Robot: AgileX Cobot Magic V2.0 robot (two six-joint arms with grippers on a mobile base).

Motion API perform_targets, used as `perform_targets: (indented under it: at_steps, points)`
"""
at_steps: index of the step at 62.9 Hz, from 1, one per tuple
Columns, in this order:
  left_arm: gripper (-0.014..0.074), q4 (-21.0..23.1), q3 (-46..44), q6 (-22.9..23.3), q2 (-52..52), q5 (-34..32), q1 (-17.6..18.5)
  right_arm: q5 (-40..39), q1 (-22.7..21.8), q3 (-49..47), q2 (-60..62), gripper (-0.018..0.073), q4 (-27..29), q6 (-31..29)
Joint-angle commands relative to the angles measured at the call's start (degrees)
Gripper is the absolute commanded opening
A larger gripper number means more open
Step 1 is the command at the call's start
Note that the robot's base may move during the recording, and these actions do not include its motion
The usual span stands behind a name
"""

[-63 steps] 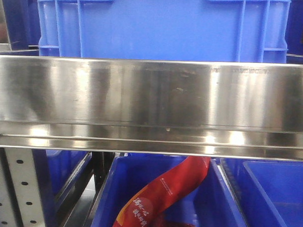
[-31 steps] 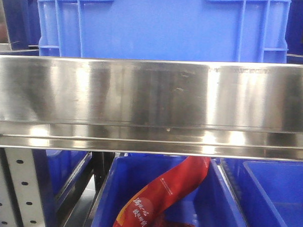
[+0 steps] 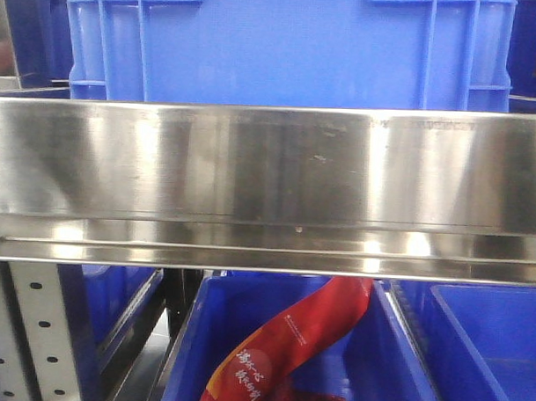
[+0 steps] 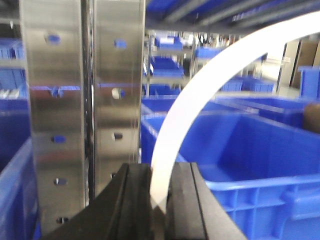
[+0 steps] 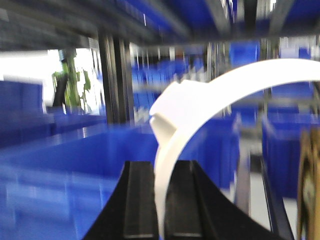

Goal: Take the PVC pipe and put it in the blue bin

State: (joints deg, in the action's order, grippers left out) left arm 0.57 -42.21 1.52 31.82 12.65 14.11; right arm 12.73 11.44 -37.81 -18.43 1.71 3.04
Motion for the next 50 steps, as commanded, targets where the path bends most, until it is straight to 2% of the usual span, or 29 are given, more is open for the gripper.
perform_targets:
  at_steps: [1,14,23,31,47,50]
  points:
    - [-0.0111,0.69,-2.1,-0.1,3.58,-3.27,0.94,-7.19,0.07,-0.46,-2.43,-0.0169,0.16,-0.13]
    - [-0.0111,0.37,-9.88,-0.1,14.82,-3.83,7.02,-12.73,1.34,-6.35,-16.42,-0.0169,0.16,-0.13]
    - [-0.0111,0.37,-15.66,-0.1,23.9,-9.83,9.83,-13.26,4.34,-13.23,-29.22,-0.0169,0.16,-0.13]
    - [-0.0111,0.37,-21.27,-0.1,31.79,-14.0,10.19,-13.38,7.48,-19.11,-40.31,-0.0169,0.16,-0.13]
    - [-0.0111,0.79,-30.57,0.01,43.57,-13.58,10.19,-13.05,13.73,-29.04,-55.87,-0.0169,0.16,-0.13]
    - [-0.0111,1.94,-31.28,0.13,44.89,-13.45,10.22,-12.73,14.36,-30.26,-57.91,-0.0169,0.16,-0.13]
